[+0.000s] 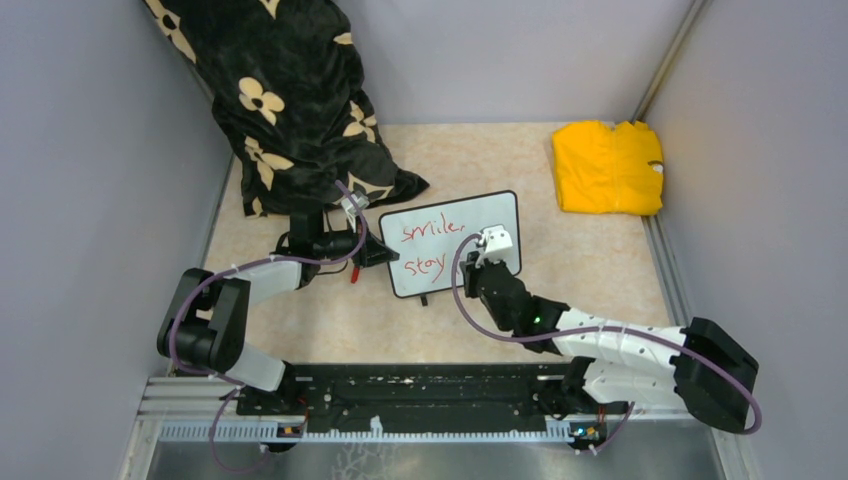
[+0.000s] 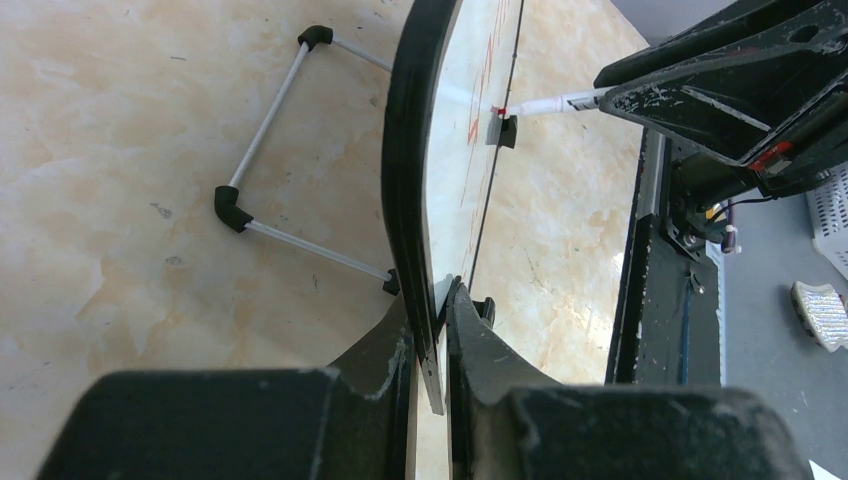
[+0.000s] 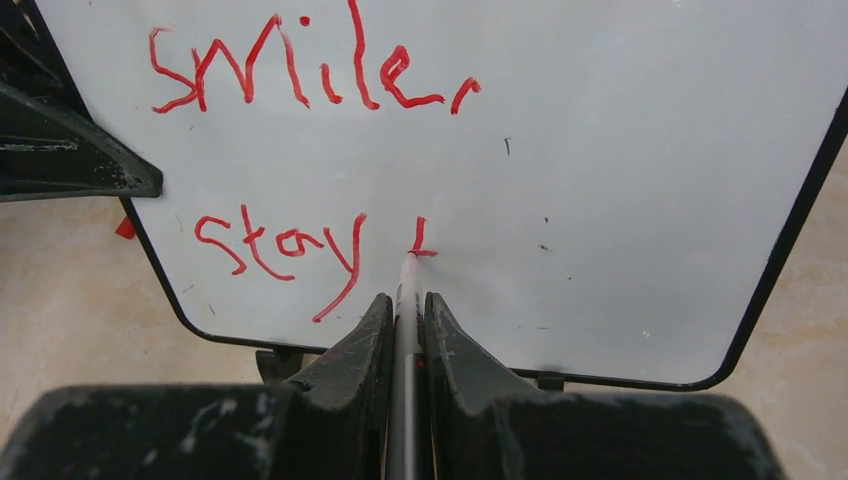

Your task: Write a sentence on the whiteboard

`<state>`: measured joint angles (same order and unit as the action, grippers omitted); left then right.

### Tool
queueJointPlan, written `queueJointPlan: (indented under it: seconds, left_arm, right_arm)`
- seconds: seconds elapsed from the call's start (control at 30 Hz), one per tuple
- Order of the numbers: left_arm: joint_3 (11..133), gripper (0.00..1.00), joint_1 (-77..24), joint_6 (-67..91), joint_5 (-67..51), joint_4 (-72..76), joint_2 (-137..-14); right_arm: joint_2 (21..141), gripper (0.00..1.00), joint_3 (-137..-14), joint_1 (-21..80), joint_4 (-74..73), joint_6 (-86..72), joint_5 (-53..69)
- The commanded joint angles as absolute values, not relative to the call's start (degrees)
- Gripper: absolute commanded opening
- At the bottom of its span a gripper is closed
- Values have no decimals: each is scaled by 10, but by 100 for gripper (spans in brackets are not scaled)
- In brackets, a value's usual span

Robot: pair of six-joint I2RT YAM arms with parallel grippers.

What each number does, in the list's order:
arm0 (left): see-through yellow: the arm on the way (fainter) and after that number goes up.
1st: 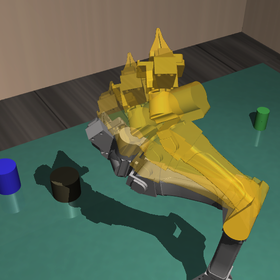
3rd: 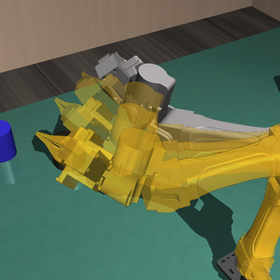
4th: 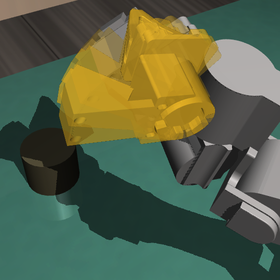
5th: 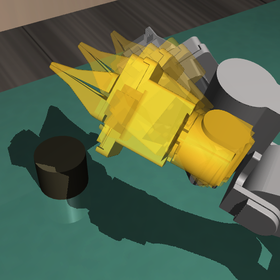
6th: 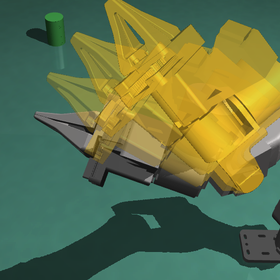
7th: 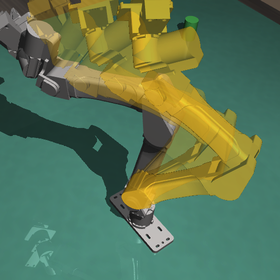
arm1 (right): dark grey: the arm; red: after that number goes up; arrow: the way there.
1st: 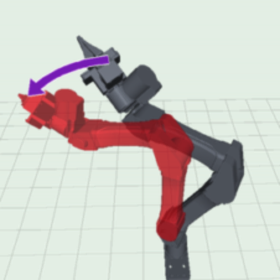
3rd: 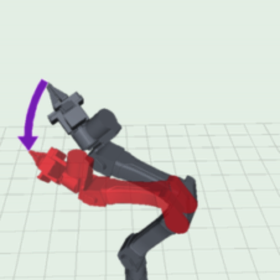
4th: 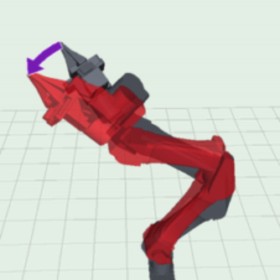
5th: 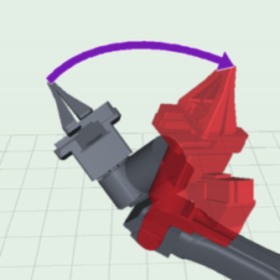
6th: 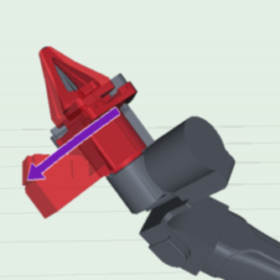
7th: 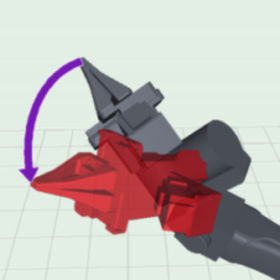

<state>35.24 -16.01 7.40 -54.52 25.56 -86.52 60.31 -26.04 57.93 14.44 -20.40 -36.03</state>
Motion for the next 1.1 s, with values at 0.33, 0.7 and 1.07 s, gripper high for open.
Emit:
queueJointPlan:
  seconds: [0.33, 0.7, 1.07]
  left_arm:
    - [343, 0, -171, 7, -462, 201, -895]
    - [343, 0, -171, 7, -462, 201, -897]
    - [344, 0, -172, 6, -462, 200, -897]
  right_arm:
    - [596, 0, -278, 573, 134, -211, -368]
    - [542, 0, -248, 572, 121, -219, -377]
    - [533, 0, -264, 570, 148, -201, -379]
